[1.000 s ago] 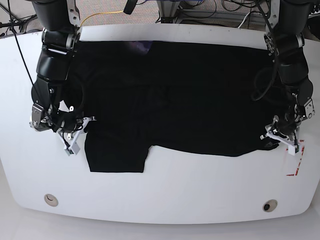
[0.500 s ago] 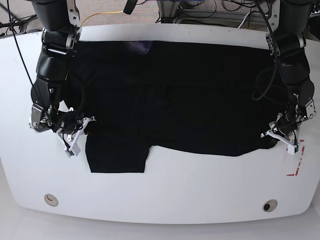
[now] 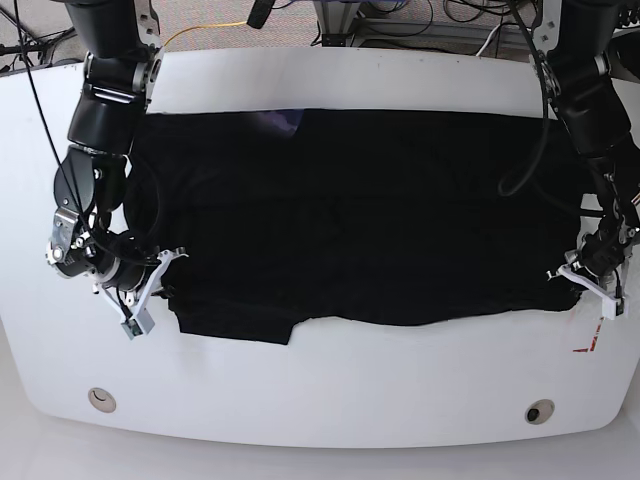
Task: Fold the T-shirt properly
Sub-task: 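Grasp the hem with both grippers and fold it toward the collar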
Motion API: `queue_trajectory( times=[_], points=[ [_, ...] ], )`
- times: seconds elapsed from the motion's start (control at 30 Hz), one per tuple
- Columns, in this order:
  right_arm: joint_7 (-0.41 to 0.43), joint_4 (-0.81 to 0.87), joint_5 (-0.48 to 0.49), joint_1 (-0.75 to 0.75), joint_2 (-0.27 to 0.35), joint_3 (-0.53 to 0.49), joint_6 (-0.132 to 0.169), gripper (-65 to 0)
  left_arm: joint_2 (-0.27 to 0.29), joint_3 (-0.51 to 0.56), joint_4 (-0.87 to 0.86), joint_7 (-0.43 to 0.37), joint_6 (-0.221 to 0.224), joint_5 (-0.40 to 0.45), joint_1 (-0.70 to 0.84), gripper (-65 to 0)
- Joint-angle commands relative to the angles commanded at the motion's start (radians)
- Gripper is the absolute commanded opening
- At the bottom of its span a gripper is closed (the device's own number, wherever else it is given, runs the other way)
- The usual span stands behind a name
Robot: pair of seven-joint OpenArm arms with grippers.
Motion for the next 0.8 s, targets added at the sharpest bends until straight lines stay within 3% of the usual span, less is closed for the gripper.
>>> queue_trajectory(
  times=[0.2, 0.6, 0.8],
  points=[
    [-0.023, 0.126, 0.002, -0.058, -0.002, 0.055, 0.0, -65.0, -0.005, -0.011, 0.103, 0.037, -0.071, 0.002, 0.063, -65.0],
    [-0.107, 0.331, 0.002, -0.241, -0.006, 0.195, 0.0, -65.0, -0.006, -0.17, 0.293, 0.175, -0.186, 0.009, 0.213, -65.0],
    [-0.107, 0.436, 0.002, -0.356, -0.008, 0.204, 0.0, -65.0, -0.009, -0.173, 0.394, 0.18, -0.188, 0.009, 0.313, -65.0]
  ],
)
